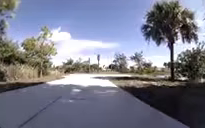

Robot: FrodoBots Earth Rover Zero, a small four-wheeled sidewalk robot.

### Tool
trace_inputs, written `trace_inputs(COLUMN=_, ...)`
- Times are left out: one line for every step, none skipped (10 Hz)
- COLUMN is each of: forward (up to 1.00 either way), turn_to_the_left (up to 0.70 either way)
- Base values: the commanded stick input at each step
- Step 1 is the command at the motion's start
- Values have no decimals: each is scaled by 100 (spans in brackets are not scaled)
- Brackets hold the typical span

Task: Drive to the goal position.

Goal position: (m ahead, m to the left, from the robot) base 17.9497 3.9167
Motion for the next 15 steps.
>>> trace_inputs(forward=85, turn_to_the_left=0)
trace_inputs(forward=85, turn_to_the_left=0)
trace_inputs(forward=85, turn_to_the_left=0)
trace_inputs(forward=85, turn_to_the_left=0)
trace_inputs(forward=85, turn_to_the_left=0)
trace_inputs(forward=85, turn_to_the_left=0)
trace_inputs(forward=85, turn_to_the_left=0)
trace_inputs(forward=85, turn_to_the_left=0)
trace_inputs(forward=85, turn_to_the_left=0)
trace_inputs(forward=85, turn_to_the_left=0)
trace_inputs(forward=85, turn_to_the_left=0)
trace_inputs(forward=85, turn_to_the_left=0)
trace_inputs(forward=85, turn_to_the_left=0)
trace_inputs(forward=85, turn_to_the_left=0)
trace_inputs(forward=85, turn_to_the_left=0)
